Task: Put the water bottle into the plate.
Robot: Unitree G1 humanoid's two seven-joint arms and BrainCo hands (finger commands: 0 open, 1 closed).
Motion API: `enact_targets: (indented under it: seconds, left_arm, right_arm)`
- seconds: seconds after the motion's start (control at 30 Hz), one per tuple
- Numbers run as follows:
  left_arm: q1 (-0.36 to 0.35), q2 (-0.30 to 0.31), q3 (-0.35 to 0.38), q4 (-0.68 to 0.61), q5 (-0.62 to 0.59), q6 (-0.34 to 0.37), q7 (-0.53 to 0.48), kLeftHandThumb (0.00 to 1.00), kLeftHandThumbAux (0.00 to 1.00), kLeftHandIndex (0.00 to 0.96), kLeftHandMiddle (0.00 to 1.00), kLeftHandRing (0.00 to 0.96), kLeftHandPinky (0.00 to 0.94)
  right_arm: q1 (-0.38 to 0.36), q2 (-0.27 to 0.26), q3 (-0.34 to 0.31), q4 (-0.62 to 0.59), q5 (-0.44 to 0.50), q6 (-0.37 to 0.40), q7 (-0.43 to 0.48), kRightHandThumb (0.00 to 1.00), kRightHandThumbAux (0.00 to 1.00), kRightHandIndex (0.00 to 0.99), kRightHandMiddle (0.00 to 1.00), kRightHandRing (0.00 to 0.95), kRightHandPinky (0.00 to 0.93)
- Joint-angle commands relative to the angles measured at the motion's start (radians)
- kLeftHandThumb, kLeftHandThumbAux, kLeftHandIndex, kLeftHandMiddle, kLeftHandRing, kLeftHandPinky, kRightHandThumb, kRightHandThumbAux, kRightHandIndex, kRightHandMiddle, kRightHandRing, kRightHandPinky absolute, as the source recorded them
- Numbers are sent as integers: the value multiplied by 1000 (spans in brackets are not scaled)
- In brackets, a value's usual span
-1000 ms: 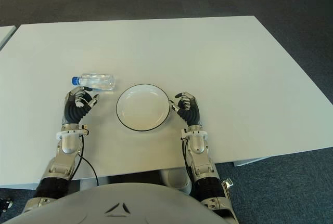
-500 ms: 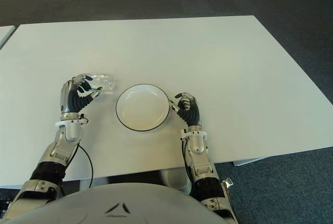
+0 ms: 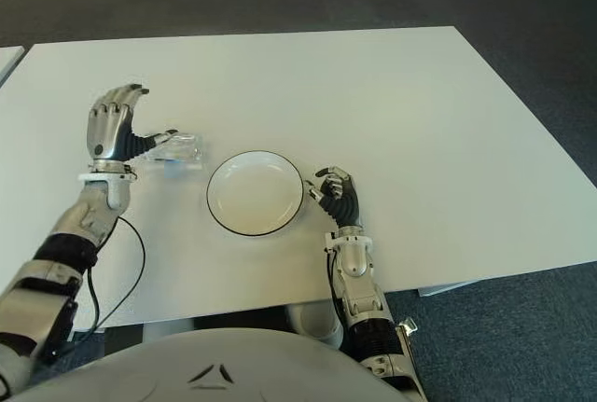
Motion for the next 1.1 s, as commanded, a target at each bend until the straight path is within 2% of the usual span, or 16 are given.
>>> enact_targets:
  seconds: [0.03, 0.3, 0.5, 0.77, 1.1]
  left_arm:
    - [-102, 34, -81, 168, 45, -31, 55, 590, 414, 19, 25, 21, 15]
    - [-198, 57, -192, 301, 74, -14, 68, 578, 281, 0, 1, 0, 0]
    - [-262, 79, -296, 367, 118, -20, 17, 547, 202, 0, 0, 0, 0]
    - [-299, 103, -390, 400, 135, -77, -34, 533, 166, 0, 0, 0, 0]
    - [-326, 107, -482, 456, 146, -147, -126, 522, 161, 0, 0, 0, 0]
  right_arm:
    - [0, -2, 0, 4, -3, 1, -5, 706, 728, 436, 755, 751, 733]
    - [2, -7, 0, 3, -8, -1, -11, 706, 728, 436, 752, 749, 732]
    - [3, -13, -2, -3, -11, 20, -11, 706, 729, 436, 741, 736, 723]
    - [5, -15, -5, -12, -18, 51, -11, 705, 729, 435, 732, 728, 712]
    - [10, -14, -5, -18, -17, 48, -12, 705, 730, 435, 741, 742, 741]
